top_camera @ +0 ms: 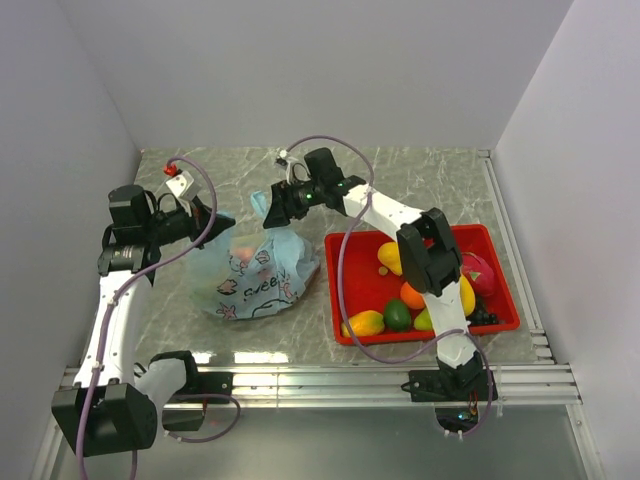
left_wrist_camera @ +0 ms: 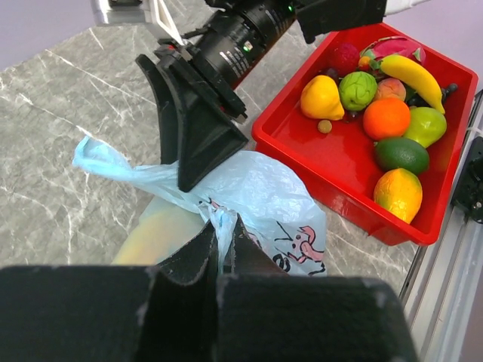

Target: Place the fake fruits into the plastic bag and tie a complex knot

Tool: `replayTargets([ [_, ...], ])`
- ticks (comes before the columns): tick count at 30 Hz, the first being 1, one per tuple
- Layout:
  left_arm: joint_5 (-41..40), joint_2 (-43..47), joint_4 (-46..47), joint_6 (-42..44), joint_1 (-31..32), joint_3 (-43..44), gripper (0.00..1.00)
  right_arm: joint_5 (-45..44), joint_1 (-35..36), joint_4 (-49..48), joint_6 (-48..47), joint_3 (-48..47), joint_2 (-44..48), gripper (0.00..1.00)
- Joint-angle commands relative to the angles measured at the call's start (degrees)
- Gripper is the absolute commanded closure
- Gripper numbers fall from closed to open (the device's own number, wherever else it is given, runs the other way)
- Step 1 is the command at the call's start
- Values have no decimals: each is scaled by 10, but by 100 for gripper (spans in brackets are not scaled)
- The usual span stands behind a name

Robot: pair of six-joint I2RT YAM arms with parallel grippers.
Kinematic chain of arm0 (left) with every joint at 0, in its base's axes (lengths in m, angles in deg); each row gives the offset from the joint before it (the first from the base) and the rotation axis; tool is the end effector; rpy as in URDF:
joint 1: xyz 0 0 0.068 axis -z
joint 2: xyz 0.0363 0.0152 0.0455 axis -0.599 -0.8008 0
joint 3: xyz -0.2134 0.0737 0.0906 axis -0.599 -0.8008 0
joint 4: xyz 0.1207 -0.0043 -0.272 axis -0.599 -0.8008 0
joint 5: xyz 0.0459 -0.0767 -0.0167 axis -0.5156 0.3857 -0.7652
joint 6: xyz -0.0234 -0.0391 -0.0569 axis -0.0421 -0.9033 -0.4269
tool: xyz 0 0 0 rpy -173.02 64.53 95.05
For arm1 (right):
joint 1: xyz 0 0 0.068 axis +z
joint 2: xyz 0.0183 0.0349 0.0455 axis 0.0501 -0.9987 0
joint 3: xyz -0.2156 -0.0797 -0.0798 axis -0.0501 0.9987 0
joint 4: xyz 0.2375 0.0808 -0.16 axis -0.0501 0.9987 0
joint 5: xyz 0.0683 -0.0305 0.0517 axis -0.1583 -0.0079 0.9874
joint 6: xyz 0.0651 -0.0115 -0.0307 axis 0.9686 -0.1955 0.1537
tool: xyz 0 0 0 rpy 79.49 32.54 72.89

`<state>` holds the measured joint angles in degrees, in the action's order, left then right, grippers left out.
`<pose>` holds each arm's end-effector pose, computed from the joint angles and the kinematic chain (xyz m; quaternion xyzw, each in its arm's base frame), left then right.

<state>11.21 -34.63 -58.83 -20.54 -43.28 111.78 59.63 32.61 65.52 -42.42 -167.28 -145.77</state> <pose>0.2831 -0.0204 0.3076 0.2908 0.7134 -0.3457 0.5357 0.4106 0.3458 0.1758 -0.3392 0.7651 0.4865 0.2509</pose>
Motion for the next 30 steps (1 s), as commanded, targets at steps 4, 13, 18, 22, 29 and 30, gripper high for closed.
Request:
replayTargets([
  [4,-1,0,33,-19,9,2,99,48,17,54,-36,-77,-31,32],
  [13,-3,-13,55,-30,38,6,99,88,29,46,-35,-76,-24,52],
  [18,-8,-7,51,-29,38,6,99,-18,29,76,-78,-53,-8,20],
  [22,-11,-3,50,-28,39,-1,99,-56,30,82,-95,-40,-4,18],
  [29,-15,0,65,-35,39,-9,99,-4,36,122,-114,-85,-43,45],
  [30,-13,-1,62,-31,38,-9,99,15,35,120,-116,-82,-39,67],
])
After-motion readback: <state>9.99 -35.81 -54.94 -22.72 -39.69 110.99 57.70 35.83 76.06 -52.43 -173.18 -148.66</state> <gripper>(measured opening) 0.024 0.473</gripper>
